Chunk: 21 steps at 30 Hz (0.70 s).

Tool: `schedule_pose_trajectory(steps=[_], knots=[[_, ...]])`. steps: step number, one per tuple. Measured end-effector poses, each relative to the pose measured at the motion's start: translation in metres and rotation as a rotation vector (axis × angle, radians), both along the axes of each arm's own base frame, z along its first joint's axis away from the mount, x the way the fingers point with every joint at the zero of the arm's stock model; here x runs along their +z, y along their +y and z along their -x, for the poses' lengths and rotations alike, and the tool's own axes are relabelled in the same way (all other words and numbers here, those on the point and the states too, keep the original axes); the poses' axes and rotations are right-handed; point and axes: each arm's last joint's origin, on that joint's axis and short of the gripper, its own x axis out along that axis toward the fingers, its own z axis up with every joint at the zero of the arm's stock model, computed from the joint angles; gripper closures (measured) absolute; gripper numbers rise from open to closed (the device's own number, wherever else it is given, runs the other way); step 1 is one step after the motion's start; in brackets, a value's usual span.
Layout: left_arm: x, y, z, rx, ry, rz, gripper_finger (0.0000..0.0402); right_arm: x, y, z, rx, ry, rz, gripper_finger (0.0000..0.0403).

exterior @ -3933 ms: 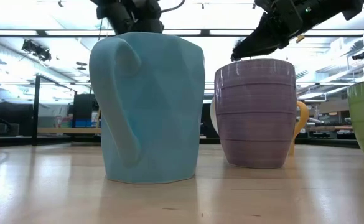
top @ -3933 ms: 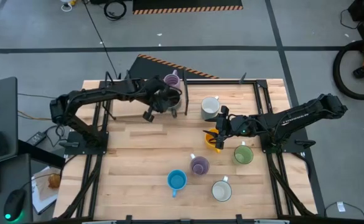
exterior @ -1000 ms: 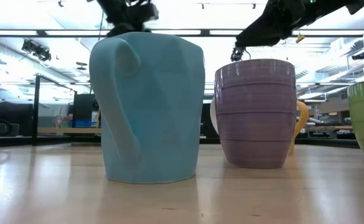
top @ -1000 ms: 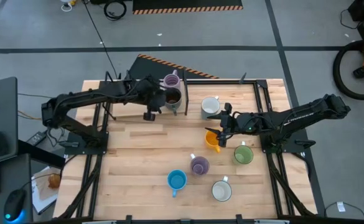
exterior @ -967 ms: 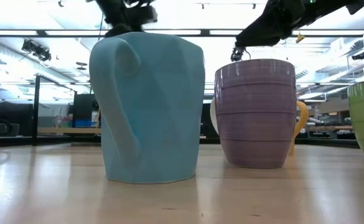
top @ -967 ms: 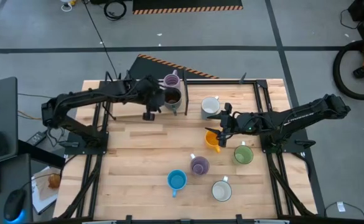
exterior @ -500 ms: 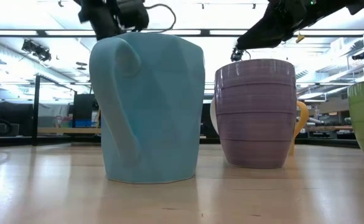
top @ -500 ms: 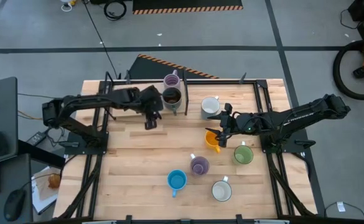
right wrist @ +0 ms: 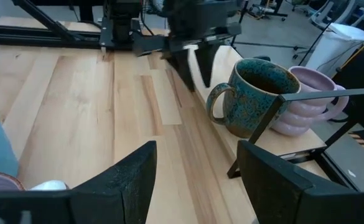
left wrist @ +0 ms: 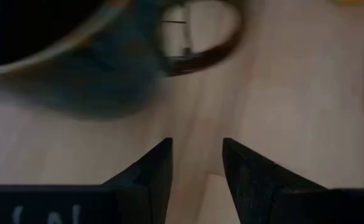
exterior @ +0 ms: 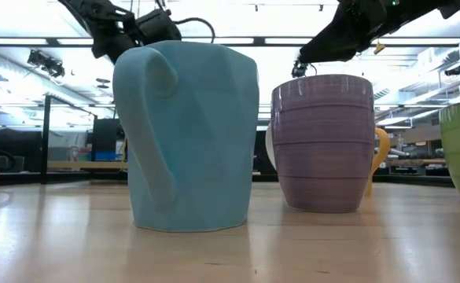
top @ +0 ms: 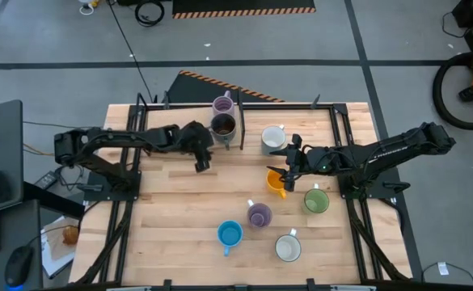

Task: Place coffee mugs
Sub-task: Put the dark blue patterned mug on the shelf

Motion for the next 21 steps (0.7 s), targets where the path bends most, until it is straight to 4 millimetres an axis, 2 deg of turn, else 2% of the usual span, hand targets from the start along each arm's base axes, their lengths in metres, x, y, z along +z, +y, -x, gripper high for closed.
schedule_pose_trajectory(steps=[5,12,17,21], knots=[[0.004,-0.015,-0.009,-0.047,-0.068,-0.028,0.0255,0.0,0.0,0.0,-0.002,-0.003,-0.008,0.0174],[0.012,-0.025,-0.018,-0.072,-0.182,-0.049,0.0255,0.0,0.0,0.0,-0.001,-0.005,-0.019,0.0174],[0.012,-0.028,-0.018,-0.04,-0.165,-0.083,0.0255,0.0,0.0,0.0,0.001,-0.003,-0.014,0.0174],[0.008,-0.022,-0.013,0.056,-0.094,-0.14,0.0255,0.0,0.0,0.0,0.001,-0.004,-0.016,0.0174]])
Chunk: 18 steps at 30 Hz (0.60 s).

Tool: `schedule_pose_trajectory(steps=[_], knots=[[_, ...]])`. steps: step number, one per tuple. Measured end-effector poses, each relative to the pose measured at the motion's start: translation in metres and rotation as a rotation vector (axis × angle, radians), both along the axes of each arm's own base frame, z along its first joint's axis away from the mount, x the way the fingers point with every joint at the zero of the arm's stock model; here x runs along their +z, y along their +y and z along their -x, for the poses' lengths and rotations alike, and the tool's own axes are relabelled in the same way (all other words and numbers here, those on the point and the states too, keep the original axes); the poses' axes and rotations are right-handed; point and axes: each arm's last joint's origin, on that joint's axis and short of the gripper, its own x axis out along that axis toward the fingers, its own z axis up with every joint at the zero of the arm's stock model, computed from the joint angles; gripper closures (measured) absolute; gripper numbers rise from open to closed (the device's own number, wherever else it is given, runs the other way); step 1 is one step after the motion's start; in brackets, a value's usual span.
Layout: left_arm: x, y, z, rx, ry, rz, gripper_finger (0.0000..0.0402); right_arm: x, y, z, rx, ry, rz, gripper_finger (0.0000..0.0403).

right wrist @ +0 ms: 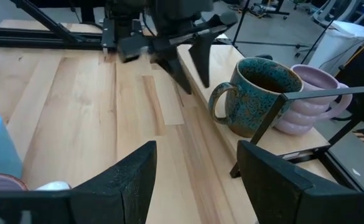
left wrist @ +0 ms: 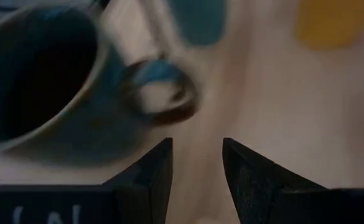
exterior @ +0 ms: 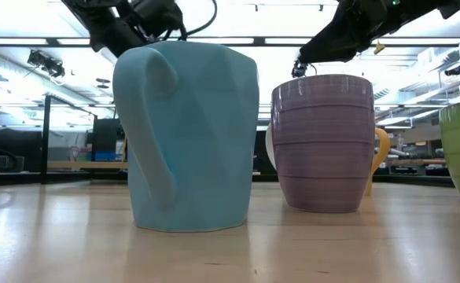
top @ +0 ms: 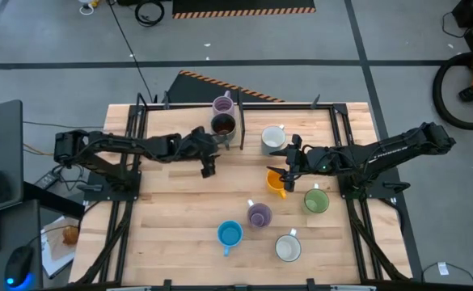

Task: Place coffee mugs
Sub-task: Put the dark blue patterned mug on the shelf

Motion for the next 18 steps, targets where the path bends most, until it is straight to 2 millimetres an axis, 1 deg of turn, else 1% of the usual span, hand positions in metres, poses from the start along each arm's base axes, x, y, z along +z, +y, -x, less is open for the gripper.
schedule_pose_trajectory(steps=[2,4,8,13,15,18], knots=[[-0.002,0.005,0.004,0.064,0.048,-0.058,0.0255,0.0,0.0,0.0,-0.001,-0.001,-0.002,0.0174],[-0.003,0.01,0.006,0.09,0.084,-0.104,0.0255,0.0,0.0,0.0,-0.001,-0.001,-0.003,0.0174],[-0.003,0.018,0.009,0.062,0.133,-0.164,0.0255,0.0,0.0,0.0,-0.001,-0.001,-0.003,0.0174],[-0.003,0.03,0.013,-0.043,0.255,-0.302,0.0255,0.001,0.0,0.0,0.013,-0.009,-0.01,0.0174],[-0.003,0.036,0.015,-0.04,0.289,-0.341,0.0255,0.001,0.001,0.0,0.02,-0.01,-0.013,0.0174],[-0.003,0.045,0.018,-0.008,0.3,-0.344,0.0255,0.001,0.001,-0.001,0.02,-0.01,-0.012,0.0174]])
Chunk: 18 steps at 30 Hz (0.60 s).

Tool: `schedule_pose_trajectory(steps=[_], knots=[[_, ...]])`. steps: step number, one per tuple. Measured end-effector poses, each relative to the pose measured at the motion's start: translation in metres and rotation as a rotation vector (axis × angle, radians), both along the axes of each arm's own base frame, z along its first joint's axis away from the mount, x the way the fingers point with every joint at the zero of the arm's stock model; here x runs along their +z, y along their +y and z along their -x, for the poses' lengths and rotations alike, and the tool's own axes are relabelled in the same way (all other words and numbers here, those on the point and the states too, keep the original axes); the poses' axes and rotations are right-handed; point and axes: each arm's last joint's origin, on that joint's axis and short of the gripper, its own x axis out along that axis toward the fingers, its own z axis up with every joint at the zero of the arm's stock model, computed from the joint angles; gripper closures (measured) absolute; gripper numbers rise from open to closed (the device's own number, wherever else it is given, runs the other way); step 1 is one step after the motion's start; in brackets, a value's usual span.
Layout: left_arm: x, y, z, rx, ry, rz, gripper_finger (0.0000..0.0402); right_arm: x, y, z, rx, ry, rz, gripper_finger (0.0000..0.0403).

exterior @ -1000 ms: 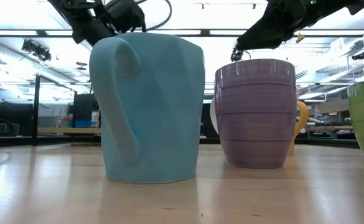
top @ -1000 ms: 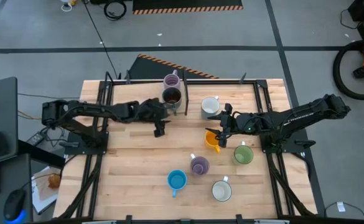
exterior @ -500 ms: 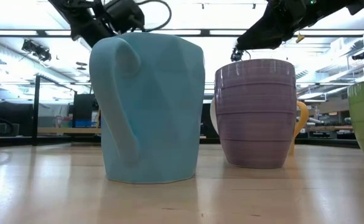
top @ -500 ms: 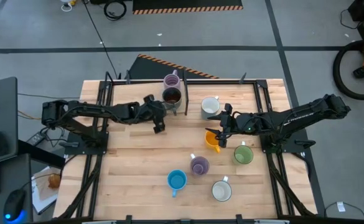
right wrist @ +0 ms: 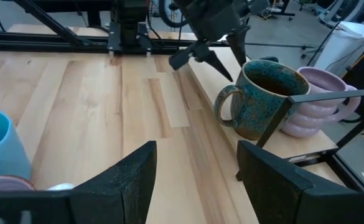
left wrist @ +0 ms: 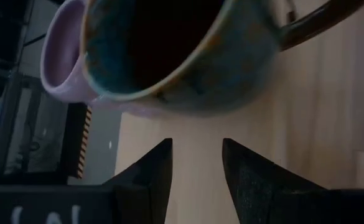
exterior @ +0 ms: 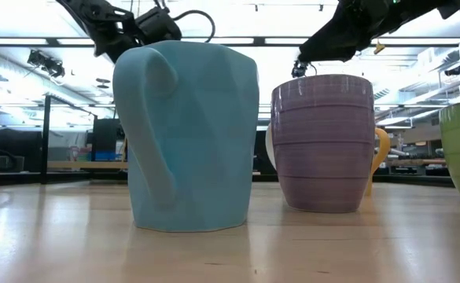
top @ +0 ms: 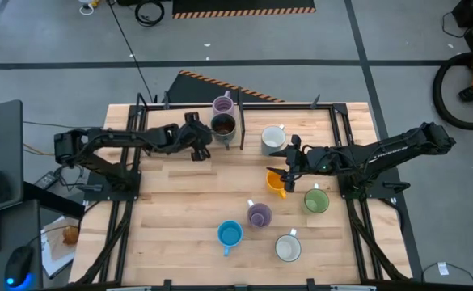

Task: Place coffee mugs
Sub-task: Put the dark blue patterned mug on the shelf

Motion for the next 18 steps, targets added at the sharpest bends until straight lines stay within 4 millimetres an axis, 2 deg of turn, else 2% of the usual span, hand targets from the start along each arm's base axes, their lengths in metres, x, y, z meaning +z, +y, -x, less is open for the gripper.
schedule_pose_trajectory(steps=[10,18], knots=[[0.005,0.016,0.001,0.02,-0.099,0.019,0.0255,0.001,0.0,0.0,0.004,-0.006,0.011,0.0174],[0.007,0.019,0.0,0.03,-0.128,0.008,0.0255,0.001,0.0,0.0,0.005,-0.006,0.012,0.0174]])
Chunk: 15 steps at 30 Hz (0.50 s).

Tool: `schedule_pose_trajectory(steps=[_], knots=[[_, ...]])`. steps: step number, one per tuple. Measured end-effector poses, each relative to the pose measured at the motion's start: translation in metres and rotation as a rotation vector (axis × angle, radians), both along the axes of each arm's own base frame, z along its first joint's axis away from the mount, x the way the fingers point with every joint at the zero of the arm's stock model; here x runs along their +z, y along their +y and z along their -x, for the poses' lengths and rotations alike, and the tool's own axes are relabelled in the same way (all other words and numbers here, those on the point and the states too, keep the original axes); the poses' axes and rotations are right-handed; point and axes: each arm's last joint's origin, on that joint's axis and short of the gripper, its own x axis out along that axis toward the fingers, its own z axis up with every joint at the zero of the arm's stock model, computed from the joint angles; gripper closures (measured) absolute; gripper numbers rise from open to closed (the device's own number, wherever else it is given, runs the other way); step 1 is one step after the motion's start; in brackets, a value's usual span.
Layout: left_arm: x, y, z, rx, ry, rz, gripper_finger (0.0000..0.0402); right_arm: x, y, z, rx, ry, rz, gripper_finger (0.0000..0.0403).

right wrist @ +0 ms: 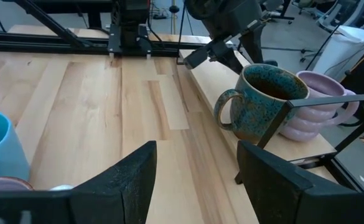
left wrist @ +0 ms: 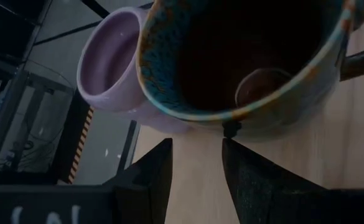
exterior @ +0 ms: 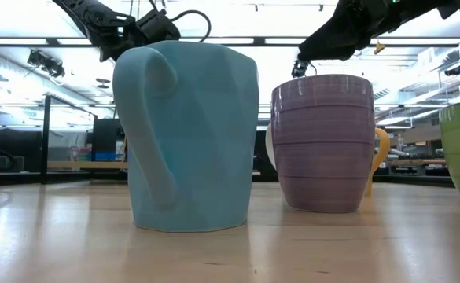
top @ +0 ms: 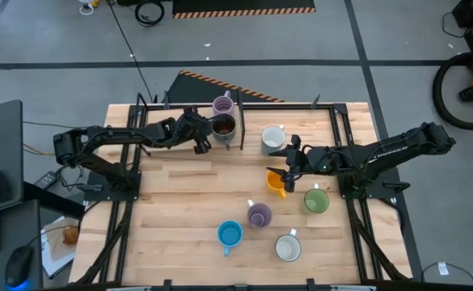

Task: Place coffee mugs
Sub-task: Put the dark blue patterned mug on the shelf

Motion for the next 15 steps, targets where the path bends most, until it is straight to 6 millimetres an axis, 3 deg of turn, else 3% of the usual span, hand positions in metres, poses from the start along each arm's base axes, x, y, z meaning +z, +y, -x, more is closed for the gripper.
schedule_pose_trajectory(steps=[15], knots=[[0.0034,0.0076,0.0011,0.061,-0.054,-0.015,0.0255,0.0001,0.0,0.0,0.0,-0.001,0.001,0.0174]])
